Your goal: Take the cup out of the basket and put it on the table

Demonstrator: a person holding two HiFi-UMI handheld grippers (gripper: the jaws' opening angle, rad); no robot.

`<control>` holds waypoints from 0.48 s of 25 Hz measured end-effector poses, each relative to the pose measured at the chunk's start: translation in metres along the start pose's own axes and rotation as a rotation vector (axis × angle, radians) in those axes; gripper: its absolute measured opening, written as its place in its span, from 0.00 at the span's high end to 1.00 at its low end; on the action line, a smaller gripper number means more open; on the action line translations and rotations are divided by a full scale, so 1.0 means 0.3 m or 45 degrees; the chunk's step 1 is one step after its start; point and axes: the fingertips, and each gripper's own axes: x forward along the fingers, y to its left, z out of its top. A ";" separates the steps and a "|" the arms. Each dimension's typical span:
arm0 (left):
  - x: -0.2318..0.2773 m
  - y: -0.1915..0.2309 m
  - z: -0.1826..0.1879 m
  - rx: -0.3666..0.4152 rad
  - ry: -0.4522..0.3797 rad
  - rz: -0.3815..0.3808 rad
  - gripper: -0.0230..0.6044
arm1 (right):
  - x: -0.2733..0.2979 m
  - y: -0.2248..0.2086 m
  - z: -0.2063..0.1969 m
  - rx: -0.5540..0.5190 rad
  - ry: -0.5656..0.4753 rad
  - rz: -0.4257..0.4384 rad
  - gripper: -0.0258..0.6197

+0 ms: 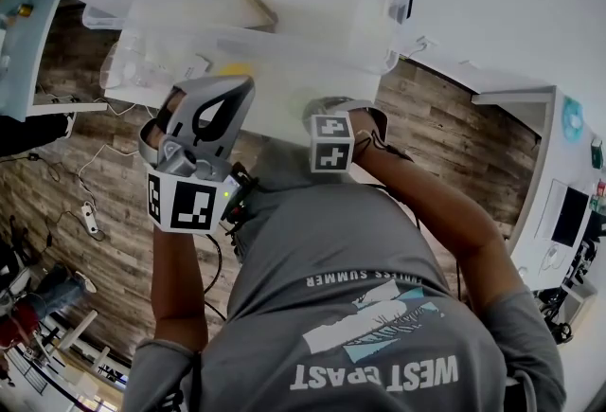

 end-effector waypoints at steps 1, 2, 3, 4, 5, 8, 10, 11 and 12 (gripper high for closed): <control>0.000 -0.002 0.000 0.000 0.000 -0.001 0.95 | 0.006 -0.001 -0.003 -0.002 0.005 0.001 0.92; 0.000 -0.004 0.001 0.000 0.000 -0.001 0.95 | 0.009 -0.003 -0.004 -0.002 0.008 -0.001 0.92; 0.000 -0.005 0.002 0.000 0.000 -0.001 0.95 | 0.011 -0.007 -0.003 -0.002 0.010 -0.004 0.92; -0.001 -0.006 0.003 -0.001 0.000 -0.002 0.95 | 0.011 -0.011 -0.002 -0.002 0.011 -0.007 0.92; -0.001 -0.008 0.004 -0.001 0.002 -0.002 0.95 | 0.010 -0.014 -0.001 0.000 0.012 -0.007 0.92; -0.007 -0.011 0.004 0.000 0.006 -0.004 0.95 | 0.004 -0.014 0.006 0.000 -0.001 -0.001 0.91; -0.012 -0.012 0.004 0.002 0.008 -0.005 0.95 | -0.005 -0.014 0.012 -0.006 -0.016 -0.004 0.90; -0.014 -0.013 0.005 0.004 0.009 -0.004 0.95 | -0.010 -0.016 0.016 -0.007 -0.025 -0.010 0.90; -0.017 -0.013 0.005 0.006 0.010 -0.005 0.95 | -0.017 -0.018 0.019 -0.005 -0.034 -0.018 0.89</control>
